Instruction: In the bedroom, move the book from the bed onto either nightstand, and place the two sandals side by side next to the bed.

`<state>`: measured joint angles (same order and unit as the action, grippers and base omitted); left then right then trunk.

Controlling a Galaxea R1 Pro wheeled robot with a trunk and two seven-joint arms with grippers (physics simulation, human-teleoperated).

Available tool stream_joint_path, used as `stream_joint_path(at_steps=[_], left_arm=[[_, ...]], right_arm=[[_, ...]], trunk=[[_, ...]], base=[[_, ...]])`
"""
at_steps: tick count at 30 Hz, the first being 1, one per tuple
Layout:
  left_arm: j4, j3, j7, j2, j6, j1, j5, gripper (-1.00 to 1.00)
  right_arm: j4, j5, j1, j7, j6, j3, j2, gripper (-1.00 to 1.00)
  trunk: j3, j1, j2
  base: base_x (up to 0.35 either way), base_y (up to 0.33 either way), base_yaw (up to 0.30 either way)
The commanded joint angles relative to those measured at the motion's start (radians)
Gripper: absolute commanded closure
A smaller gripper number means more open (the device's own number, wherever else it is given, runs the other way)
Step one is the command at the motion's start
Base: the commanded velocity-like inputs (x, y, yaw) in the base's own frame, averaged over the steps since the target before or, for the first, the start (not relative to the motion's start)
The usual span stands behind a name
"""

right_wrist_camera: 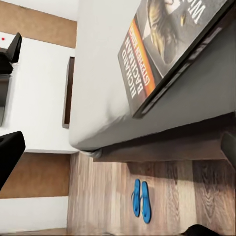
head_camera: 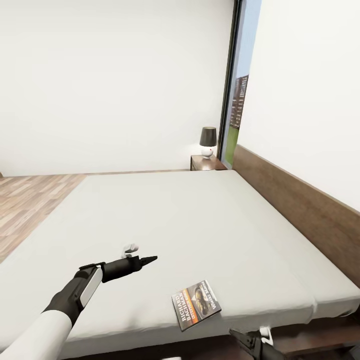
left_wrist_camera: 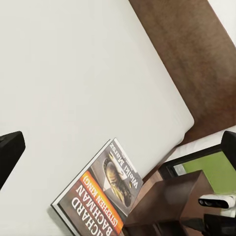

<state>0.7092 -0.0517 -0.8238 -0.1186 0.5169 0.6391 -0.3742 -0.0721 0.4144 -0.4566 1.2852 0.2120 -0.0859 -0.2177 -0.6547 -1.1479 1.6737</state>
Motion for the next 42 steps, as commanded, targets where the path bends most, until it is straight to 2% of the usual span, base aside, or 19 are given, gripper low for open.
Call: stream_joint_path(at_steps=[1,5,28,29,32,34,37,42], left_arm=[[0.000,-0.004,0.002,-0.001,0.008,0.001,-0.009,-1.00],[0.001,-0.004,0.002,-0.001,0.007,0.001,-0.009,-1.00],[0.000,-0.005,0.002,0.004,0.008,0.001,-0.009,-1.00],[0.000,-0.005,0.002,0.004,0.008,0.001,-0.009,-1.00],[0.000,-0.005,0.002,0.006,0.008,0.001,-0.009,-1.00],[-0.001,-0.005,0.002,0.010,0.008,0.001,-0.009,-1.00],[-0.001,-0.005,0.002,0.014,0.008,0.001,-0.009,-1.00],[-0.001,-0.005,0.002,0.016,0.008,0.001,-0.009,-1.00]], right_arm=[[0.002,-0.034,-0.001,0.003,0.010,-0.009,0.001,-1.00],[0.006,-0.071,0.000,0.002,0.010,-0.009,0.004,-1.00],[-0.006,-0.074,0.000,-0.007,0.009,-0.009,0.008,-1.00],[-0.007,-0.074,0.000,-0.007,0.009,-0.009,0.016,-1.00],[-0.009,-0.075,-0.001,-0.007,0.010,-0.010,0.064,-1.00],[-0.009,-0.074,-0.001,-0.008,0.010,-0.011,0.080,-1.00],[-0.009,-0.074,-0.001,-0.009,0.010,-0.011,0.094,-1.00],[-0.009,-0.074,-0.001,-0.009,0.009,-0.013,0.098,-1.00]], trunk=[[-0.001,0.000,0.000],[-0.001,0.000,0.000],[-0.001,0.000,0.000],[-0.001,0.000,0.000],[-0.001,0.000,0.000],[-0.001,0.000,0.000],[-0.001,0.000,0.000],[-0.001,0.000,0.000]], base=[[0.000,0.000,0.000],[0.000,0.000,0.000],[0.000,0.000,0.000],[0.000,0.000,0.000],[0.000,0.000,0.000],[0.000,0.000,0.000],[0.000,0.000,0.000],[0.000,0.000,0.000]])
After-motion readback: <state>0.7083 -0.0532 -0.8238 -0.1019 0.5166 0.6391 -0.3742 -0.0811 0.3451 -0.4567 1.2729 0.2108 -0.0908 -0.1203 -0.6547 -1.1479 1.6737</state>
